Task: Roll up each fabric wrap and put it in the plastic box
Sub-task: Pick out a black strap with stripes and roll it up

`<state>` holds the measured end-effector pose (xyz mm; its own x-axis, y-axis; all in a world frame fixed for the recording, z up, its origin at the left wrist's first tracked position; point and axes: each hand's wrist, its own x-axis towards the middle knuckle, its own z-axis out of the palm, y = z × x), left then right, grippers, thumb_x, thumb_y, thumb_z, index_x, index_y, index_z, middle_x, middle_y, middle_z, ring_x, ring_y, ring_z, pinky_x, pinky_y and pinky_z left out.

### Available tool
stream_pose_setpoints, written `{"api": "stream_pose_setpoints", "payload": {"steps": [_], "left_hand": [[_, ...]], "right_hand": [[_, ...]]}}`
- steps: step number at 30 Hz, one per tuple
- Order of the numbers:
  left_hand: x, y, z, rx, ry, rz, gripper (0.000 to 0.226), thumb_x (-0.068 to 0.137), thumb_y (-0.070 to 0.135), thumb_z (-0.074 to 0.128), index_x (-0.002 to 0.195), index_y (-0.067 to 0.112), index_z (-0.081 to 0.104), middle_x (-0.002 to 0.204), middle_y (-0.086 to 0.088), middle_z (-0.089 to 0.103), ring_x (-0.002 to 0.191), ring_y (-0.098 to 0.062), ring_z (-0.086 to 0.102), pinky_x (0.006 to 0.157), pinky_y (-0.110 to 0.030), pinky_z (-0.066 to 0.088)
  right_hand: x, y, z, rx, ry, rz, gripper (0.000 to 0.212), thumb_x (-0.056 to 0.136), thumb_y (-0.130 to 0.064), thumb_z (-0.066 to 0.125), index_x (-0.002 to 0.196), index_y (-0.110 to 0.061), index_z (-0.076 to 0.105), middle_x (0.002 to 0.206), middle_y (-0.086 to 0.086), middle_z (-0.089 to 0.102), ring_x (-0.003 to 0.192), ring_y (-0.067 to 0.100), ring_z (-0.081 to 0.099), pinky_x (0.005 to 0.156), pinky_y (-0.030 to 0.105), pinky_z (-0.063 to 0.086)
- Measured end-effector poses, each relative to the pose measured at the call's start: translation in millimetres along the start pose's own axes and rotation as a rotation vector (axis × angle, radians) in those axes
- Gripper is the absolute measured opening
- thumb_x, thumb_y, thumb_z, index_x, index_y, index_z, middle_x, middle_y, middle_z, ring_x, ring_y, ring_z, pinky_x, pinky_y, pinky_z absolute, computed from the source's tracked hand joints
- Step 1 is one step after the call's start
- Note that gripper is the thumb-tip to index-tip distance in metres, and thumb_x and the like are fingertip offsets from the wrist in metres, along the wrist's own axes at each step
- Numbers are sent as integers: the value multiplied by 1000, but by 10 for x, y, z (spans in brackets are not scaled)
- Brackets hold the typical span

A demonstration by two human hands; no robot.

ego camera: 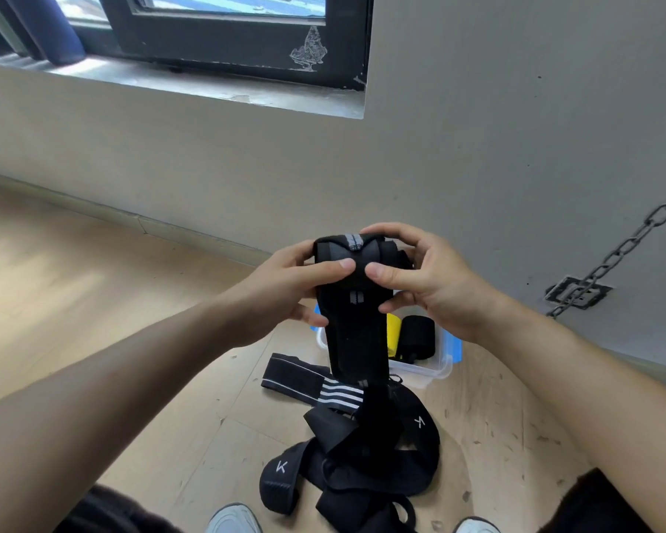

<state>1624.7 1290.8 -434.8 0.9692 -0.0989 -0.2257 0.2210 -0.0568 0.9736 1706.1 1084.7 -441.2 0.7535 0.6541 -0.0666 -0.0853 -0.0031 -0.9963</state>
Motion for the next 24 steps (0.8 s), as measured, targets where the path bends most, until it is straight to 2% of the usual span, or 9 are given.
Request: {"api": "stream_pose_setpoints", "payload": {"steps": [3, 6, 7, 9, 11, 13, 16, 21, 24], "left_hand": [[-1, 21, -9, 18, 63, 31, 36, 96, 29, 68, 131, 23, 63, 109, -4, 76, 93, -15, 74, 53, -22, 51], [1, 1, -7, 2, 104, 104, 36, 94, 14, 71, 129, 16, 62, 102, -1, 74, 82, -9, 70, 49, -21, 46], [6, -9, -8, -2, 111, 124, 37, 92, 11, 72, 128, 15, 62, 99, 0, 74, 79, -9, 69, 50, -22, 45], [18, -27, -13, -13, 124, 154, 43, 86, 8, 80, 125, 14, 63, 97, 1, 73, 80, -13, 69, 51, -23, 45], [25, -32, -12, -25, 143, 175, 48, 78, 11, 82, 122, 17, 64, 100, 0, 73, 83, -15, 70, 52, -24, 47], [25, -46, -4, -21, 150, 196, 49, 79, 5, 82, 122, 18, 62, 102, 1, 73, 83, -14, 69, 53, -24, 48], [21, -58, 3, -9, 127, 199, 51, 83, 0, 80, 127, 16, 60, 105, 2, 72, 88, -12, 70, 58, -25, 52], [14, -23, 7, -32, 0, 63, 49, 85, 26, 73, 133, 26, 62, 123, -1, 72, 110, -18, 72, 71, -31, 58], [2, -25, 14, -3, -28, 38, 40, 92, 28, 73, 131, 26, 65, 121, 0, 74, 111, -18, 72, 72, -30, 59]], "right_hand": [[9, 25, 17, -25, 5, -33, 48, 88, -2, 72, 130, -22, 60, 115, 5, 65, 99, 26, 73, 68, 35, 61], [28, 9, 20, -18, -3, -25, 56, 86, 1, 74, 134, -21, 57, 121, 3, 64, 98, 19, 72, 72, 37, 61], [31, 2, 12, -20, -12, -10, 55, 84, -3, 77, 133, -21, 59, 121, 2, 65, 99, 19, 72, 73, 39, 61], [28, -21, 6, -24, -45, 39, 46, 84, -24, 80, 127, -21, 63, 118, 4, 67, 103, 23, 72, 72, 40, 61], [28, -39, 18, -26, -64, 96, 43, 88, -45, 68, 123, -20, 67, 114, 7, 69, 101, 28, 71, 70, 40, 61], [33, -46, 29, -37, -47, 110, 47, 88, -51, 60, 121, -18, 68, 108, 8, 70, 94, 28, 72, 66, 38, 61], [35, -31, 15, -31, -30, 72, 44, 88, -43, 63, 120, -12, 68, 102, 5, 72, 91, 20, 73, 62, 34, 60], [42, -27, -11, 37, 14, 16, 37, 92, -32, 64, 119, -8, 69, 100, 7, 73, 91, 19, 72, 61, 31, 58], [42, -16, 10, 30, 52, -15, 40, 88, -33, 66, 119, -8, 69, 102, 9, 73, 94, 21, 73, 62, 31, 59]]}}
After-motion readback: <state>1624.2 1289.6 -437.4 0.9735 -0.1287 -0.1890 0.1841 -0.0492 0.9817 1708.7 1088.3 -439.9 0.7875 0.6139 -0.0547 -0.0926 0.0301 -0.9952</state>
